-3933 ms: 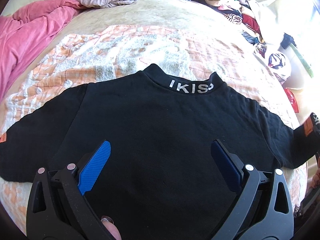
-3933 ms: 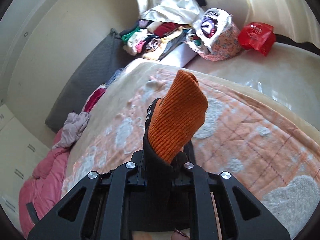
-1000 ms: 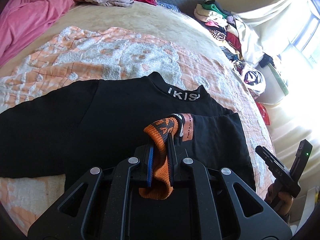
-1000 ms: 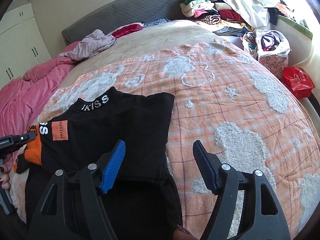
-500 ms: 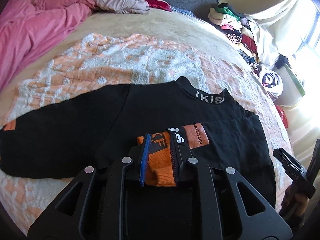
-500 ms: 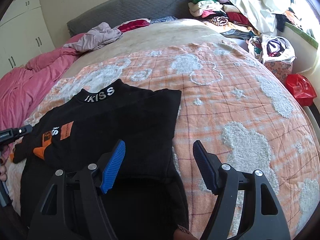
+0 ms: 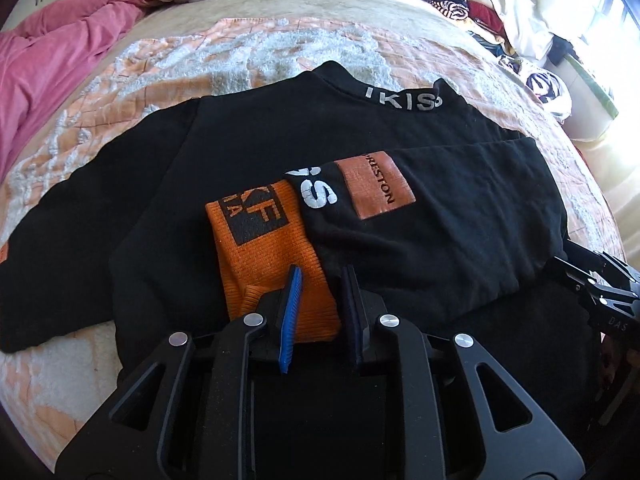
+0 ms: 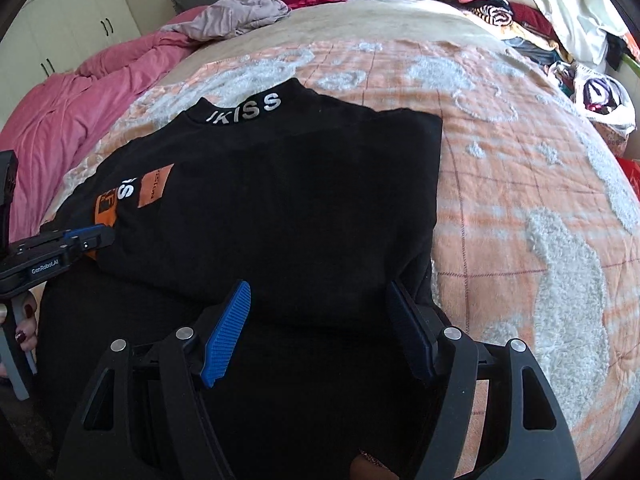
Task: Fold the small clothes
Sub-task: 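Move the left tool to the other orange-cuffed sleeve end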
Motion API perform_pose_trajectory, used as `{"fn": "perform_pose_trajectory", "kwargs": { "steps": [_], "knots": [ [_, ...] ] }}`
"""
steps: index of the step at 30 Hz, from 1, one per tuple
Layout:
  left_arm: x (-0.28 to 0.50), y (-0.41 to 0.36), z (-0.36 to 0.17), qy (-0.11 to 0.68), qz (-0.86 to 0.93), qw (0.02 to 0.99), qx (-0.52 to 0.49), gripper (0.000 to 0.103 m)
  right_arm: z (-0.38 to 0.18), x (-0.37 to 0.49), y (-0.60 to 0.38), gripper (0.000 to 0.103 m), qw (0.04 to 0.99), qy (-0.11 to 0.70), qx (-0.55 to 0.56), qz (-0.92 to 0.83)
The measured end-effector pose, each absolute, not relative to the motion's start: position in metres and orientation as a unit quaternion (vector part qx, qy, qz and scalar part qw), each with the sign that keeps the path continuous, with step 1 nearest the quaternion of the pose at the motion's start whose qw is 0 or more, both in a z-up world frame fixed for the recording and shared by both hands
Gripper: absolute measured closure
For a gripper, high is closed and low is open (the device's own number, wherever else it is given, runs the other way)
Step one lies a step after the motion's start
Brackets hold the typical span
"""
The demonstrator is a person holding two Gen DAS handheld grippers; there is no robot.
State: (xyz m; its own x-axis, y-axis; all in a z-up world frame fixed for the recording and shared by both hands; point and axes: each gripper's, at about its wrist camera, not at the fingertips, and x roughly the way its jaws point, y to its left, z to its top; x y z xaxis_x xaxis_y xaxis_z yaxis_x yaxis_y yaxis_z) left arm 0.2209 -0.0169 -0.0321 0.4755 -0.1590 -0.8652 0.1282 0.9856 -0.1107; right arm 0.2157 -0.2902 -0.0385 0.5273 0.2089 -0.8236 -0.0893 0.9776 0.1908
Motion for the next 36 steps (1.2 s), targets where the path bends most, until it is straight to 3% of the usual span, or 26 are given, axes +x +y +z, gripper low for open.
{"fn": "perform_pose_trajectory", "kwargs": {
  "steps": [6,8,11,16,20,25,30,36],
  "knots": [
    [0.216,-0.007,-0.03,0.503,-0.093,0.858,-0.047,0.087,-0.034,0.211,-0.282,0.033,0.876,0.473,0.043,0.085],
    [0.212,-0.009,-0.025,0.499,-0.09,0.861,-0.041,0.082,-0.03,0.208,-0.282,0.027,0.879,0.466,0.051,0.091],
    [0.207,-0.01,-0.018,0.492,-0.092,0.864,-0.043,0.074,-0.024,0.204,-0.279,0.027,0.884,0.455,0.051,0.094],
    [0.2,-0.008,-0.008,0.479,-0.087,0.872,-0.049,0.071,-0.014,0.199,-0.273,0.019,0.89,0.441,0.049,0.101],
    [0.193,-0.003,0.0,0.469,-0.083,0.877,-0.056,0.054,-0.004,0.193,-0.265,0.012,0.9,0.422,0.039,0.102],
    [0.183,0.005,0.01,0.454,-0.08,0.886,-0.057,0.043,0.004,0.189,-0.256,0.008,0.912,0.398,0.032,0.097],
    [0.175,0.016,0.015,0.444,-0.074,0.892,-0.049,0.026,0.009,0.187,-0.243,0.006,0.92,0.382,0.012,0.082],
    [0.169,0.037,0.015,0.439,-0.062,0.895,-0.055,0.021,0.016,0.185,-0.226,0.006,0.924,0.371,0.008,0.087]
  ]
}}
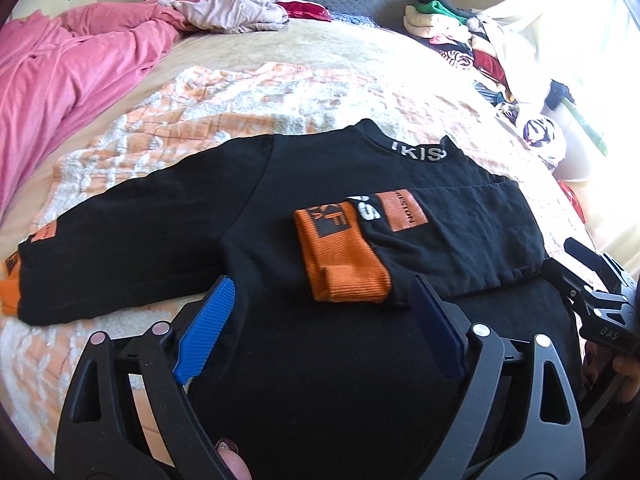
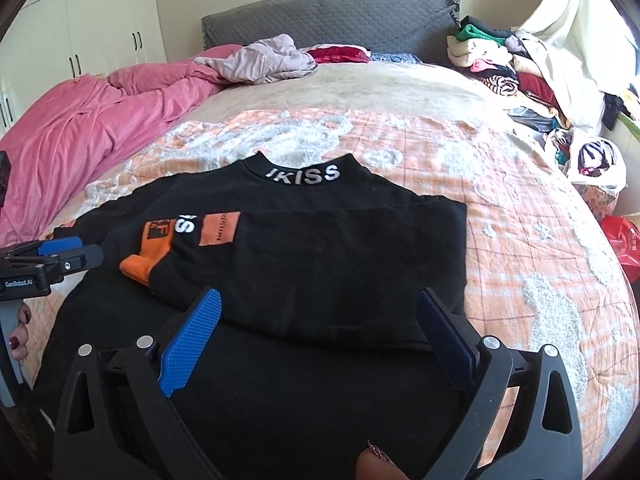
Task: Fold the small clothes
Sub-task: 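Move the left tool to the other orange-cuffed sleeve end, then grasp the orange cuff with the left gripper and lift it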
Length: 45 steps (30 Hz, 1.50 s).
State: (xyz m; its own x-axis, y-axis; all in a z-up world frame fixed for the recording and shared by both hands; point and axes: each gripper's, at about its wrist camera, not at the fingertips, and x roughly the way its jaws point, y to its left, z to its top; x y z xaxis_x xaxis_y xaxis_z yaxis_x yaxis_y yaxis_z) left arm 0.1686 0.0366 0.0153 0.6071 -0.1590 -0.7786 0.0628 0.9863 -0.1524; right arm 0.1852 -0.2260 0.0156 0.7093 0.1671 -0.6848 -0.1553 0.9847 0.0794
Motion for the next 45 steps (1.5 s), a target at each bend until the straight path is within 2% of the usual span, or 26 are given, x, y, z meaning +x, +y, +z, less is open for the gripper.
{"fn": "perform_pose_trajectory", "kwargs": {
  "steps": [4,6,12,14,45],
  "knots": [
    [0.165,0.056,0.012,0.438,-0.049,0.895,-0.07,0.02,0.019,0.184,-0.209,0.005,0.924,0.369,0.003,0.097],
    [0.163,0.067,0.009,0.44,-0.04,0.894,-0.076,0.014,0.02,0.184,-0.198,0.005,0.924,0.369,0.0,0.102],
    [0.156,0.094,0.008,0.436,-0.022,0.896,-0.085,0.014,0.018,0.185,-0.169,0.005,0.917,0.381,-0.019,0.114],
    [0.153,0.105,0.007,0.434,-0.013,0.896,-0.092,0.01,0.019,0.186,-0.159,0.005,0.917,0.382,-0.024,0.114],
    [0.12,0.257,-0.018,0.407,0.127,0.871,-0.244,0.009,0.037,0.199,-0.033,0.005,0.905,0.386,-0.038,0.173]
  ]
}}
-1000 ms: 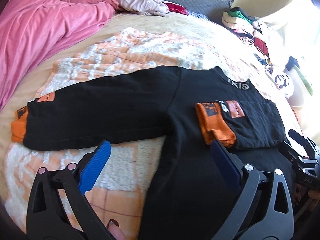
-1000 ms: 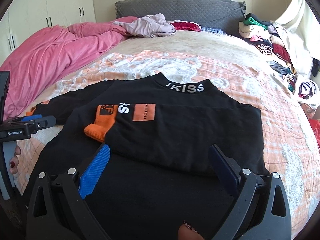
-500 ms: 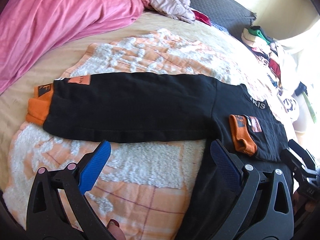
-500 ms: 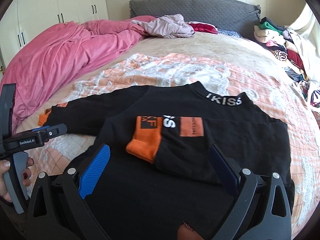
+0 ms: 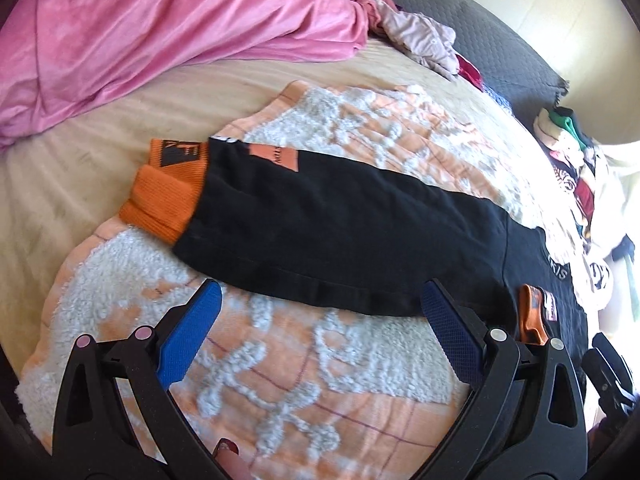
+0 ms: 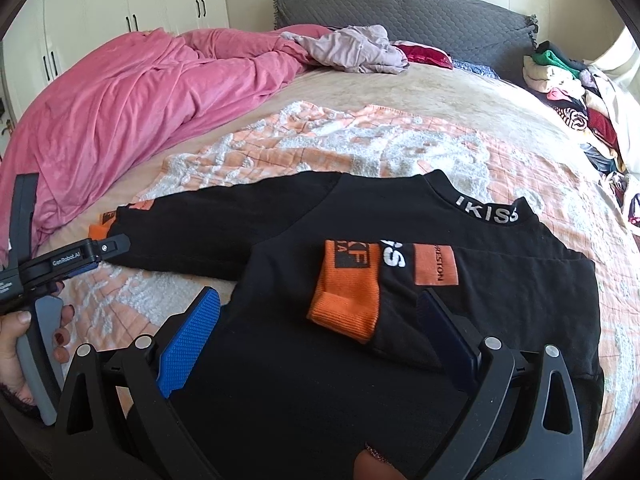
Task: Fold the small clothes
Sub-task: 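Grasp the orange cuff with the left gripper and lift it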
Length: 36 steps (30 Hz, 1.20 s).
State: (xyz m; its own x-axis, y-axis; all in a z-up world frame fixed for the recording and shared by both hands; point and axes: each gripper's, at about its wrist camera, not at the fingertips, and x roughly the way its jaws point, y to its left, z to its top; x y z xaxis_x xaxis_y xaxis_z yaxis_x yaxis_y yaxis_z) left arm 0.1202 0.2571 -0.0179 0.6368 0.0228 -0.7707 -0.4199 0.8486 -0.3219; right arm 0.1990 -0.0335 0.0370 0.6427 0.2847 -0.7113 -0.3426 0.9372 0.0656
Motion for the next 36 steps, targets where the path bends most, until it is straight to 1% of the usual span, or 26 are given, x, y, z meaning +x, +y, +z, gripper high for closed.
{"fn": "perform_pose_trajectory", "kwargs": {
  "steps": [7,14,17,19,21,22,23,24,26,27,30,36],
  "knots": [
    [0.121,0.281,-0.035,0.417,0.157,0.855,-0.267,0.009,0.042,0.195,-0.027,0.005,0.908,0.378,-0.037,0.178],
    [0.123,0.302,-0.045,0.381,0.176,0.849,-0.321,0.01,0.038,0.193,-0.033,0.005,0.908,0.38,-0.028,0.176],
    [0.129,0.306,-0.045,0.373,0.188,0.849,-0.325,0.01,0.035,0.192,-0.037,0.005,0.907,0.382,-0.027,0.172],
    [0.133,0.308,-0.045,0.367,0.203,0.849,-0.323,0.016,0.033,0.192,-0.04,0.005,0.908,0.384,-0.025,0.168],
    [0.136,0.31,-0.045,0.361,0.229,0.85,-0.308,0.037,0.032,0.192,-0.045,0.005,0.908,0.385,-0.02,0.163],
    [0.137,0.313,-0.047,0.36,0.236,0.849,-0.306,0.042,0.031,0.192,-0.048,0.005,0.908,0.386,-0.016,0.162],
    [0.137,0.316,-0.048,0.356,0.242,0.848,-0.309,0.049,0.031,0.191,-0.05,0.005,0.908,0.386,-0.013,0.161],
    [0.136,0.318,-0.048,0.353,0.245,0.848,-0.311,0.06,0.03,0.191,-0.052,0.005,0.908,0.386,-0.011,0.16],
    [0.135,0.323,-0.047,0.35,0.254,0.846,-0.311,0.074,0.029,0.189,-0.056,0.005,0.909,0.386,-0.01,0.158],
    [0.134,0.324,-0.047,0.348,0.252,0.847,-0.313,0.078,0.027,0.189,-0.058,0.005,0.908,0.388,-0.01,0.157],
    [0.132,0.323,-0.045,0.342,0.244,0.851,-0.314,0.088,0.024,0.186,-0.062,0.005,0.908,0.389,-0.004,0.153],
    [0.127,0.314,-0.03,0.321,0.217,0.867,-0.314,0.091,0.016,0.179,-0.072,0.005,0.907,0.397,0.018,0.141]
  ]
}}
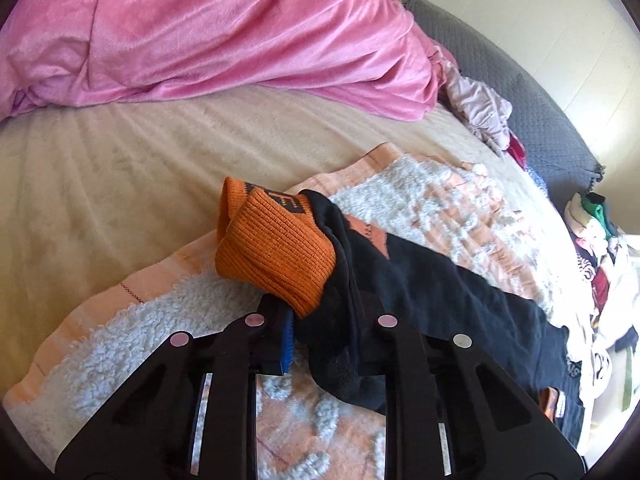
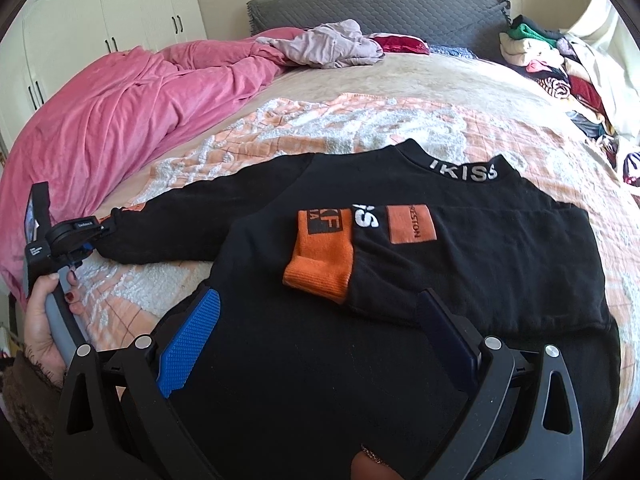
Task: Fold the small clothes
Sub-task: 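Grasp the orange cuff with the left gripper and lift it, then fold the held sleeve across the body with the left gripper and release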
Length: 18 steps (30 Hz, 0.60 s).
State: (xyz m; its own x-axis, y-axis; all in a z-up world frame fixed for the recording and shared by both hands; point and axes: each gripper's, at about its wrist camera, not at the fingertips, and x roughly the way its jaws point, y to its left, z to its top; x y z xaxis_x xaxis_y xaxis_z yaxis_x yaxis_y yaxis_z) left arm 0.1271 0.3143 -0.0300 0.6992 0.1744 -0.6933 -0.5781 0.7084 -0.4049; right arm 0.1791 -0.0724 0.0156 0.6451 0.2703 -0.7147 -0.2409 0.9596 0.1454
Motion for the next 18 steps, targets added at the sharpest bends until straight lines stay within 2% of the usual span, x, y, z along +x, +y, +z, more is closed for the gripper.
{"fn": "perform_pose_trajectory", "kwargs": {
  "steps": [10,18],
  "knots": [
    [0.113,0.275,0.022,0.247,0.129,0.917,-0.285,0.092,0.005,0.159,-0.1,0.005,0.913,0.391,0.058,0.098],
    [0.119,0.23,0.048,0.242,0.05,0.933,-0.262,0.092,-0.004,0.149,-0.136,0.005,0.91,0.399,0.097,0.059]
  ]
}}
